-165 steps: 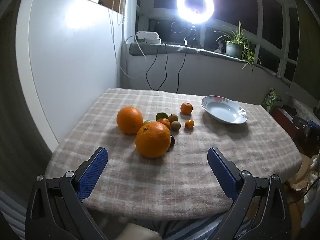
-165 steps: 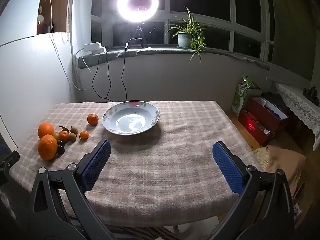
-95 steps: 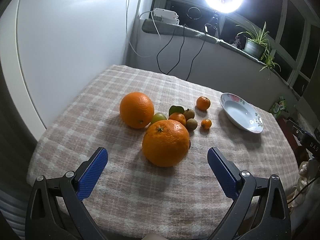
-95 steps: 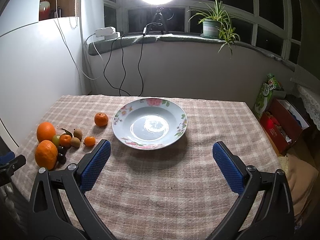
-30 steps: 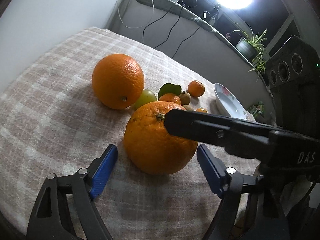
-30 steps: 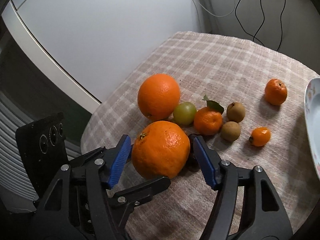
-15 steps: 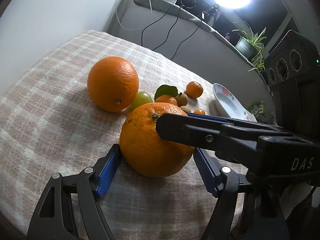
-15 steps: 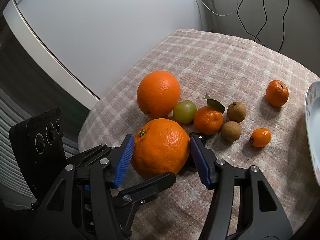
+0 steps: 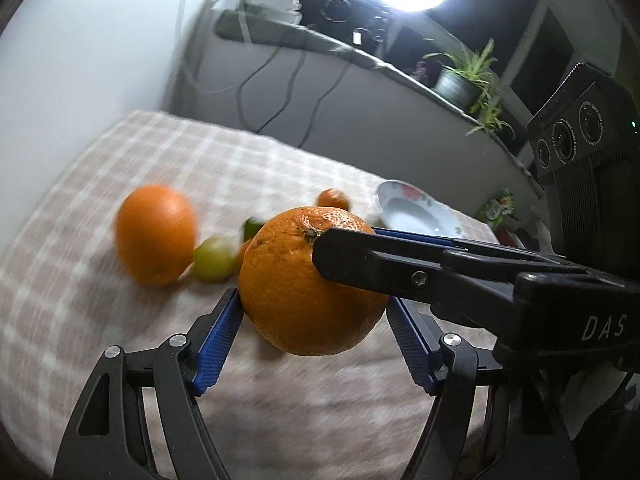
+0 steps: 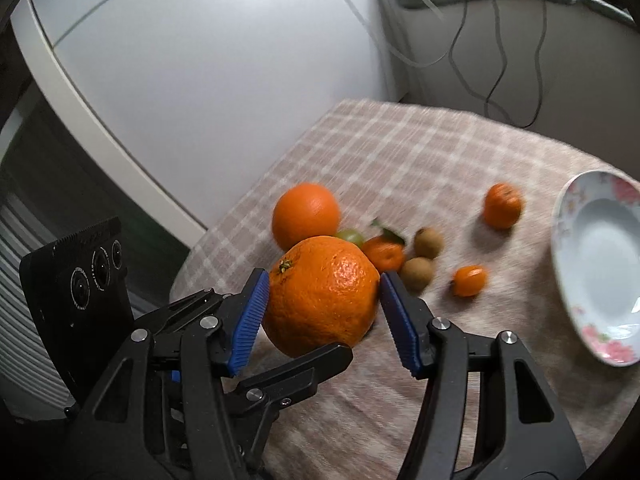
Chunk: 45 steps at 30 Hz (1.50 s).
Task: Organize fruits
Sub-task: 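Carry the large orange with the right gripper onto the white plate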
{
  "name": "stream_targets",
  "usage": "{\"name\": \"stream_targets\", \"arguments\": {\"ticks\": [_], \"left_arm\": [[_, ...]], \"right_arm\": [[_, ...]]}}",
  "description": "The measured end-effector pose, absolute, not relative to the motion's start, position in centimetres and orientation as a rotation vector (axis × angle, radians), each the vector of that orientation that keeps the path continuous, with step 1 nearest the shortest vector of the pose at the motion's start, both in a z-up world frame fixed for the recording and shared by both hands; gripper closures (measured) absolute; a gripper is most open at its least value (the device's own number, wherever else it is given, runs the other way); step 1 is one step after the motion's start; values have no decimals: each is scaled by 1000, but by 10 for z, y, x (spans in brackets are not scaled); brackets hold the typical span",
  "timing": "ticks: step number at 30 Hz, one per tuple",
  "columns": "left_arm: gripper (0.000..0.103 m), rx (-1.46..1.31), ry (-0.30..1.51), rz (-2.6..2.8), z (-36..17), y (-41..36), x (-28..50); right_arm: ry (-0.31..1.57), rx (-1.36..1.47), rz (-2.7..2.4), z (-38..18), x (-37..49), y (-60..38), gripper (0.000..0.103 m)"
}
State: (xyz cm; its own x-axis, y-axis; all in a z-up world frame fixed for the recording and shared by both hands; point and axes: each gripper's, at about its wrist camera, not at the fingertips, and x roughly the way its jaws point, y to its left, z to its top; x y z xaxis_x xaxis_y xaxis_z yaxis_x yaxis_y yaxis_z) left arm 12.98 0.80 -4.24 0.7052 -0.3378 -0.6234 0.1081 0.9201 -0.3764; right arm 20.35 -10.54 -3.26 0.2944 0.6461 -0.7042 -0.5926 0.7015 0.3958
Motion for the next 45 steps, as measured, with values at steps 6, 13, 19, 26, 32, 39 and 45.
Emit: {"name": "stream_targets", "arguments": {"ticks": [6,13,19,26,32,39,45], "left_arm": [[30,-266,746,-327,-31,-34,170],[29,-221,753,-396,-28,-89,218],[29,-197,795,-434,-40,-126,255],[29,-147,836,-420,-52,-149,283],[29,-87,860,-407,-61,-163,292],[29,-21,857,-390,-64,-175,298],[28,-14,858,-384,-63,-177,300]], "right_arm": [[920,120,756,-23,225,-158,43],[891,184,666,-24,264,-221,43],[900,237,618,-41,297,-265,43],[898,302,620,-66,327,-296,43],[916,356,637,-84,338,-312,43],[924,399,632,-95,345,-322,43],[926,360,616,-92,342,-318,37]]}}
